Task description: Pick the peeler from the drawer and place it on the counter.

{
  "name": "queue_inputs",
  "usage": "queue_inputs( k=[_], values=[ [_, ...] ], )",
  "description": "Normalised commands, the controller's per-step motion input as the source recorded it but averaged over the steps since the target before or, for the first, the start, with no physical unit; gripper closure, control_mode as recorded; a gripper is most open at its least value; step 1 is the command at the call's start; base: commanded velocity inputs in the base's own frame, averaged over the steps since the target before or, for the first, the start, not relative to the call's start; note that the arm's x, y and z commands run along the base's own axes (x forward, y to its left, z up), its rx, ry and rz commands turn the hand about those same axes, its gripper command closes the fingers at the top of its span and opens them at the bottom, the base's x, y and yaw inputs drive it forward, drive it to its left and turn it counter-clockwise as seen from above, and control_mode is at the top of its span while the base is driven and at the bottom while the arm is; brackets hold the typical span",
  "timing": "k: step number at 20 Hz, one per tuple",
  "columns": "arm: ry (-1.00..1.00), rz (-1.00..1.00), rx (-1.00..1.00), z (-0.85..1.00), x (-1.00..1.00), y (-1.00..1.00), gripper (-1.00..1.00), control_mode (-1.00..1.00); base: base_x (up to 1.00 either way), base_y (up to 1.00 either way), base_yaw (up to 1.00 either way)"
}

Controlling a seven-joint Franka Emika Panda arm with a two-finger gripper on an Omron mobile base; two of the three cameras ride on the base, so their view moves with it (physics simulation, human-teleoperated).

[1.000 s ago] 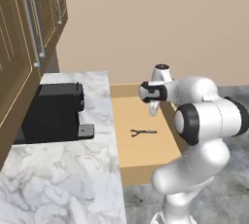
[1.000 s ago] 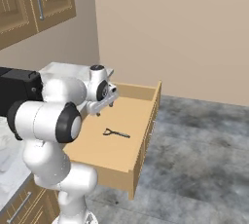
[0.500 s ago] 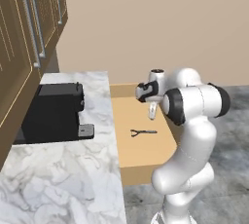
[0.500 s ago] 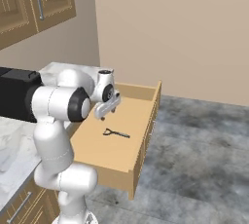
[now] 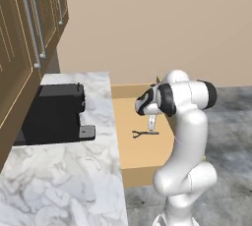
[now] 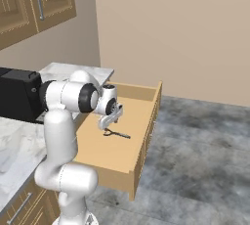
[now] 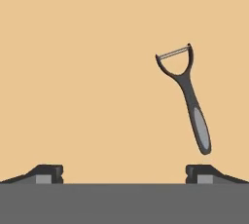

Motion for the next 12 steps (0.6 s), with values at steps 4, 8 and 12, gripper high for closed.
queue_inputs(
  k=[4, 8, 12],
  values=[
    [0.0, 0.0, 0.0, -0.6, 0.44, 0.0, -1.0, -1.0, 0.0, 0.0, 0.0],
    [0.0, 0.0, 0.0, -0.53, 0.41, 0.0, -1.0, -1.0, 0.0, 0.0, 0.0],
    [0.0, 0.0, 0.0, -0.47, 0.32, 0.0, -1.0, -1.0, 0.0, 0.0, 0.0]
  ],
)
